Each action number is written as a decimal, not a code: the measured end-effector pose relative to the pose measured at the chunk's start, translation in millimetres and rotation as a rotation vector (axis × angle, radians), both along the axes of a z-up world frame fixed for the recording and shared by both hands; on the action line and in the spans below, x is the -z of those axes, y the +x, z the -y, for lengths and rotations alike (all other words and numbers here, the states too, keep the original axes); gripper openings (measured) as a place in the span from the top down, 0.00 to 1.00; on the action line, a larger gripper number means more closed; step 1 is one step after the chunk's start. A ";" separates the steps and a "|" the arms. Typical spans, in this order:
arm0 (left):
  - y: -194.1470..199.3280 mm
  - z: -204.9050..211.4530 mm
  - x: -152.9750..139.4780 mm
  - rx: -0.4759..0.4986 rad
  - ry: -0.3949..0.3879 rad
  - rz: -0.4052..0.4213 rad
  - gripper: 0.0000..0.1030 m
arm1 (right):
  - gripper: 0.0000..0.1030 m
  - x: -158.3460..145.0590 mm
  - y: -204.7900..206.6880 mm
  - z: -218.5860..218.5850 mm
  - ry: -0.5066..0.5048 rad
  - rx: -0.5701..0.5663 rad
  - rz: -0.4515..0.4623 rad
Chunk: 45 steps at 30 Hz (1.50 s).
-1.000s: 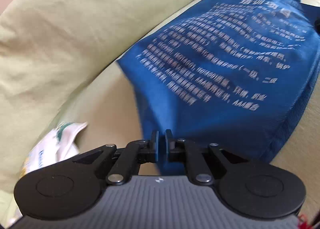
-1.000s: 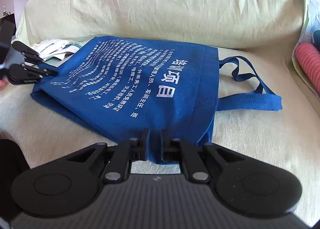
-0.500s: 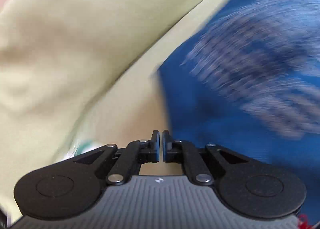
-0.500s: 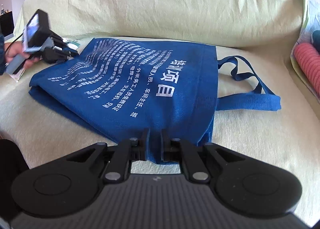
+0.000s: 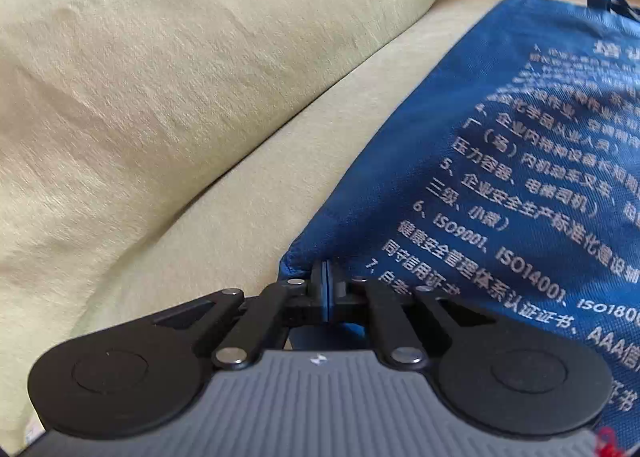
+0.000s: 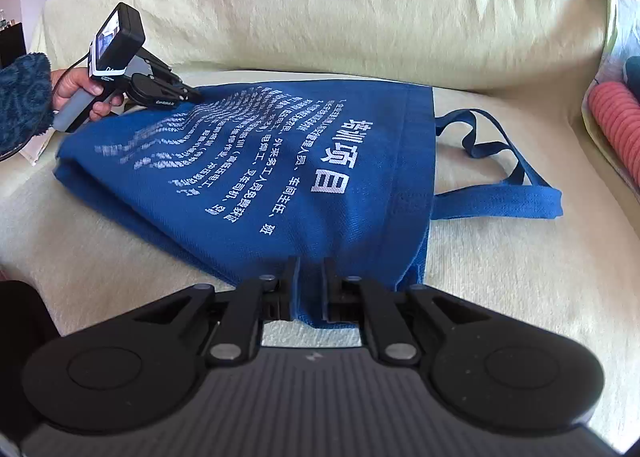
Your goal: Fold shopping bag
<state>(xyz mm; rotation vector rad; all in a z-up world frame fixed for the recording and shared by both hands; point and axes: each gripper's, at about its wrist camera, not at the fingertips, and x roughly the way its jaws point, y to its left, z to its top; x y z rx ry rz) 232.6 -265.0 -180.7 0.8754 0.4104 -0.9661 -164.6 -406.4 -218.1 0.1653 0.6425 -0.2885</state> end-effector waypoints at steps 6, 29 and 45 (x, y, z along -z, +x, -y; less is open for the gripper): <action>-39.4 -40.9 -13.5 -0.065 -0.013 0.065 0.94 | 0.93 -0.3 -1.7 0.2 0.004 0.005 0.006; -167.4 -5.9 -31.0 -0.296 0.020 -0.355 0.87 | 0.92 -4.2 5.6 5.5 0.056 0.047 -0.033; -190.8 -34.3 -62.4 -0.609 0.057 -0.295 0.82 | 0.69 -31.5 13.0 1.7 0.053 0.123 0.044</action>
